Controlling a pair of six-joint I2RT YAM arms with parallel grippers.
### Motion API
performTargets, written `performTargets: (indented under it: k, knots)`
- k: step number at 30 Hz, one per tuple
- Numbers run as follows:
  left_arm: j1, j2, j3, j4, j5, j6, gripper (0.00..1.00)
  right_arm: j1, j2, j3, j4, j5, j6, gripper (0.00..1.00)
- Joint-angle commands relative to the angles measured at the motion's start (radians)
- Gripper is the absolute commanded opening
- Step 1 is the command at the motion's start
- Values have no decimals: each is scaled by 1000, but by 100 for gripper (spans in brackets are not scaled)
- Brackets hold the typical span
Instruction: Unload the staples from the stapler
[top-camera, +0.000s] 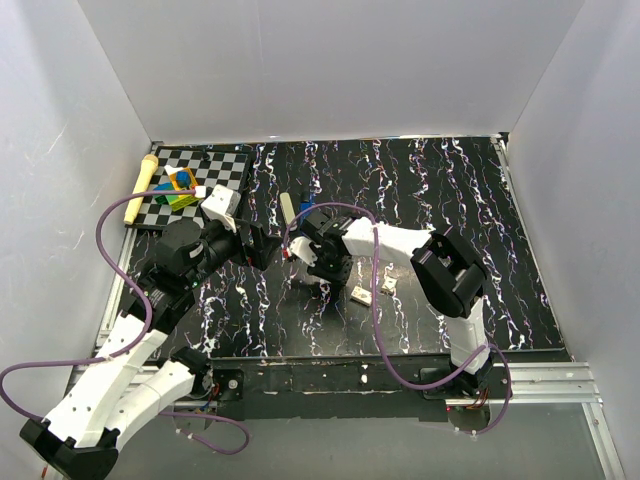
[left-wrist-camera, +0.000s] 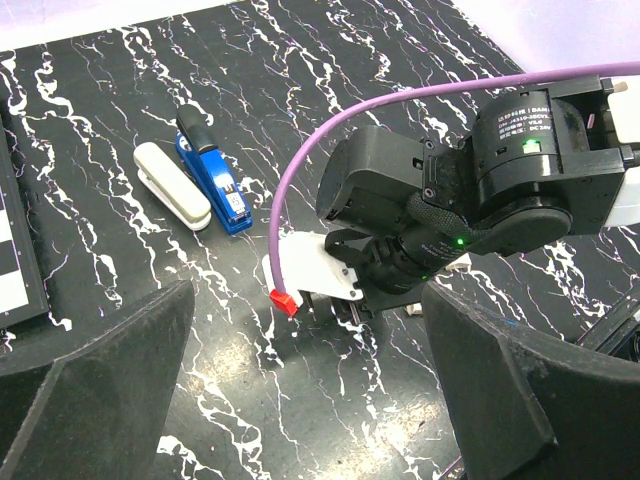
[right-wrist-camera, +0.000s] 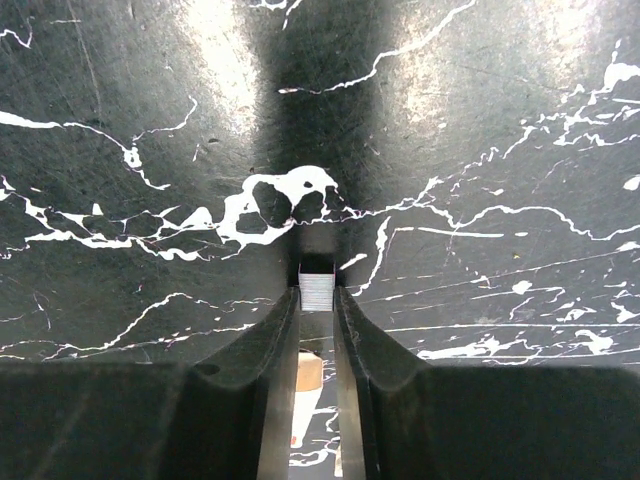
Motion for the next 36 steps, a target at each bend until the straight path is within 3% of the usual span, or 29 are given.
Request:
performTargets:
  k: [1,18,28,36]
  knots:
    - [-1,-13,-2,7,14,12,98,8,5,19,-32,5,28,24]
    - [-1,-19,-1,9,18,7,98,-1,-230,-61,-8,101,88,20]
    - [-1,-53,-2,12,31,-1,98,-124,-351,-211,6,156,215,20]
    - [-1,-66,-4,12,35,-1,98,-173,-360,-233,-34,215,315,20]
